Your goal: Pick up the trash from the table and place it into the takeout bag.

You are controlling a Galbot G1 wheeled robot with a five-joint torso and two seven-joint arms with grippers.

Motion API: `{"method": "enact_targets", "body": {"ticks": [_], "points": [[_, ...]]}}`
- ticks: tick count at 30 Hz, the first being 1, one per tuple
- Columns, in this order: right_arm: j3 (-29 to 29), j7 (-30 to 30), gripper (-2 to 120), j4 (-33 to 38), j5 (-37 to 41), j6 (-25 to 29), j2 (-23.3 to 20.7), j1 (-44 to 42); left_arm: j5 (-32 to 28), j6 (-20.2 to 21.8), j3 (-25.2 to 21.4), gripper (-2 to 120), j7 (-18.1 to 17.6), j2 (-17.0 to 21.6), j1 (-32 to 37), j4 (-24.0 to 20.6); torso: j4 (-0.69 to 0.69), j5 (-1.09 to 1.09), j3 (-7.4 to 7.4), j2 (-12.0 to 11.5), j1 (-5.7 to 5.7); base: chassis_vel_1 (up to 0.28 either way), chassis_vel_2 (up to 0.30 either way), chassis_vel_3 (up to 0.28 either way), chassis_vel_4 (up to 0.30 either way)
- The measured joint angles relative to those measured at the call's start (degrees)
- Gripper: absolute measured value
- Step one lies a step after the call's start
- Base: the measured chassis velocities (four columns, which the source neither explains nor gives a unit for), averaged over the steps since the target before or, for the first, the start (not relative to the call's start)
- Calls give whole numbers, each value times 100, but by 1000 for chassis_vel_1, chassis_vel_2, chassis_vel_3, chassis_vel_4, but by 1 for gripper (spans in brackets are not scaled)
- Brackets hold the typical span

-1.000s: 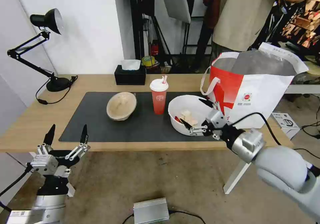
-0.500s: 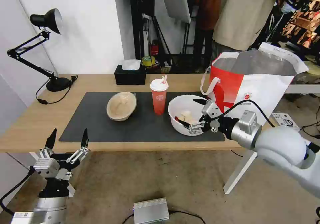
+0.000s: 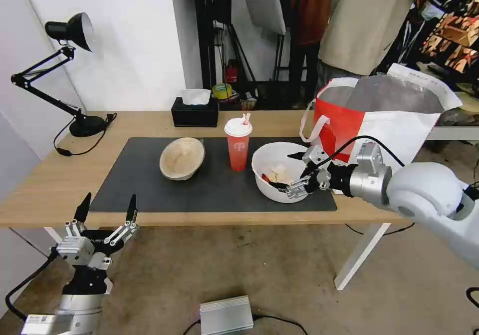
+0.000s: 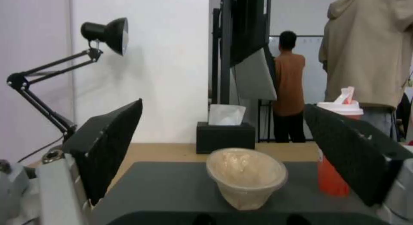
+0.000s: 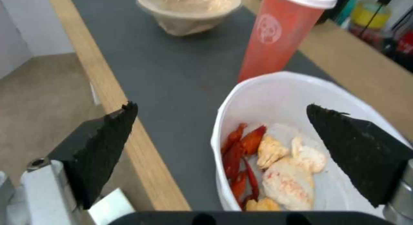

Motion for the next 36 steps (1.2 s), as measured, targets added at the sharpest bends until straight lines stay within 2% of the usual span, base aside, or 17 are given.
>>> {"method": "enact_targets", "body": {"ticks": [7,17,36], "points": [[-813,-81,100,-403,83,-257,285,768,-16,8,-8,100,24,30,-29,112,1,-1,1,0,0,0,0,0,0],[-1289,-158,100,-731,14,-273,494,1024,-30,-55,-54,100,116,48,-50,358,0,-1,0,0,-1,0,0,0,0],[-1495,-212,100,-1146,-702,-204,610,882,-36,-88,-68,100,148,-12,-61,391,0,1,0,0,0,0,0,0,0]]}}
